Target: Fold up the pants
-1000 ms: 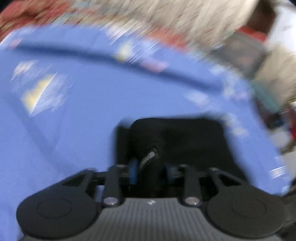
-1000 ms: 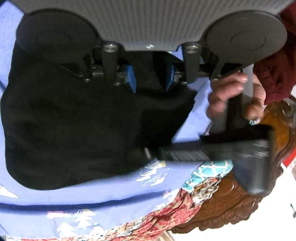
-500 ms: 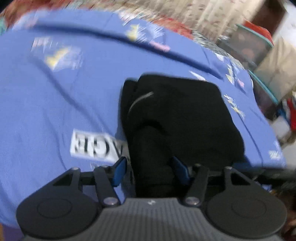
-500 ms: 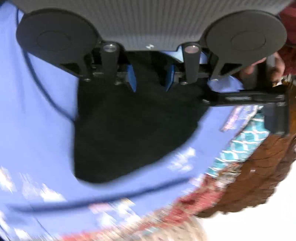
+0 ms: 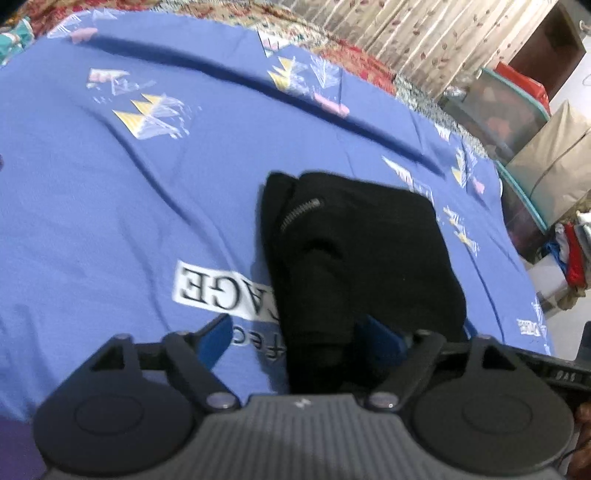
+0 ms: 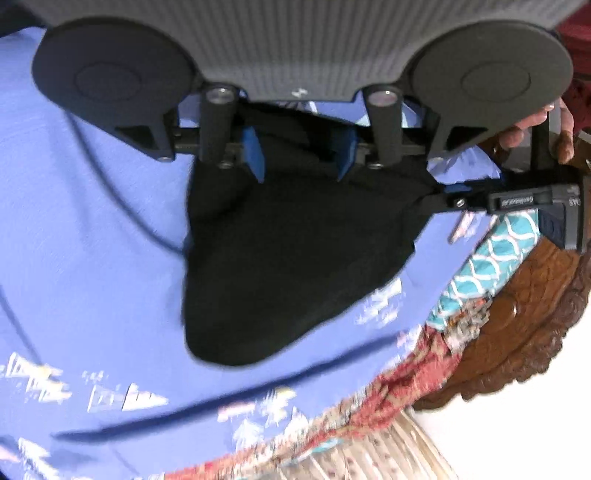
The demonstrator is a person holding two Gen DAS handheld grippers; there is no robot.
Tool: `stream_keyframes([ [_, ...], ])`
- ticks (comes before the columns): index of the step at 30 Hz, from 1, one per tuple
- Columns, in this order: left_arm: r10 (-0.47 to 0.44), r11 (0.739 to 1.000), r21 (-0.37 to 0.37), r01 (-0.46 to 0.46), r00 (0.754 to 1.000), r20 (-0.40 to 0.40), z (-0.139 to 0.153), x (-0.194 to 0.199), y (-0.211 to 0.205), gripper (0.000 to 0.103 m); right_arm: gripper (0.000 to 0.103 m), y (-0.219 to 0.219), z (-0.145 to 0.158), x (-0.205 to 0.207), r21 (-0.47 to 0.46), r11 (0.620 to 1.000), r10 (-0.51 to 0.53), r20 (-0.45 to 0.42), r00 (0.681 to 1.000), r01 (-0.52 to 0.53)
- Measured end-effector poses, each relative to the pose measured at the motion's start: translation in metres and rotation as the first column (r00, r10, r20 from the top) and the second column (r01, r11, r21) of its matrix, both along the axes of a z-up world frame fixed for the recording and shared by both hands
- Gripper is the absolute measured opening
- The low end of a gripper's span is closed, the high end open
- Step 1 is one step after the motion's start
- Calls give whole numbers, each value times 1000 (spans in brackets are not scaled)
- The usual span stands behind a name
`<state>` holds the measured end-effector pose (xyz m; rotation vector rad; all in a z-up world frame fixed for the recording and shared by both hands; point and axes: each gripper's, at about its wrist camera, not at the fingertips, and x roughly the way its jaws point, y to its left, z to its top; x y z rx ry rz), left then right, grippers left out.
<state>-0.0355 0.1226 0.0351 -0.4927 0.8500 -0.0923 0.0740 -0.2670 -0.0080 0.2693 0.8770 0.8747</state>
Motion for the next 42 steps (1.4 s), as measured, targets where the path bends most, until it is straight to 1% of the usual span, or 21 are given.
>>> stream_keyframes([
  [1,3,1000,-7,-3,1000,6,3,-2,5,89,56,-7,3,1,17,1000,-20,6,1000,20],
  [3,12,999,-32,-12,1000,15,7,-3,13,97,72,-20,5,7,51,996,-70,5,998,69],
  [5,11,997,-73,-10,1000,10,8,3,19,100,80,-31,2,15,87,989,-123,-12,992,124],
  [8,-8,991,-135,6,1000,-15,2,21,21,103,82,-39,-8,28,124,974,-182,-87,979,192],
  [10,-28,986,-163,24,999,-25,-5,34,20,103,83,-40,-17,34,160,965,-186,-152,971,210],
  [13,-58,980,-191,47,997,-54,-18,55,14,103,84,-37,-27,41,193,959,-167,-215,962,209],
  [15,-81,976,-210,64,994,-73,-27,66,11,103,84,-36,-31,47,193,961,-152,-237,960,200],
  [20,-122,972,-214,94,985,-123,-47,87,0,103,85,-17,-40,69,156,978,-97,-249,964,139],
  [22,-120,970,-222,94,987,-108,-52,90,-2,103,85,-10,-45,79,166,980,-63,-260,964,109],
  [25,-104,960,-269,81,992,-72,-57,98,-2,101,86,10,-52,97,216,974,-10,-290,957,75],
  [26,-94,957,-281,72,993,-66,-58,101,-2,89,85,18,-52,101,224,972,3,-299,954,67],
  [27,-83,956,-286,60,994,-69,-57,105,-2,75,75,28,-50,105,225,973,19,-292,956,49],
  [28,-75,956,-289,50,994,-76,-56,110,-2,69,67,37,-47,108,227,974,44,-285,958,23],
  [29,-72,956,-291,45,994,-83,-53,113,-1,56,59,45,-44,111,213,977,58,-286,956,4],
  [30,-72,956,-290,45,994,-84,-47,117,0,51,53,51,-39,114,199,980,66,-274,959,-10],
  [31,-77,956,-289,52,994,-76,-41,121,1,51,51,55,-31,113,197,980,83,-240,967,-35],
  [33,-88,962,-262,81,996,-18,-21,129,3,50,48,60,-6,114,188,978,121,-122,985,-97],
  [35,-94,972,-210,106,993,64,3,146,4,50,47,63,19,120,180,975,134,-6,991,-131],
  [38,-110,981,-143,131,983,147,32,185,2,50,47,65,53,147,191,973,107,125,986,-129],
  [40,-118,986,-96,138,975,187,46,217,-1,51,47,67,69,171,197,974,78,178,981,-113],
  [42,-121,989,-54,135,969,214,51,247,-6,52,48,67,76,197,196,976,49,229,972,-96],
])
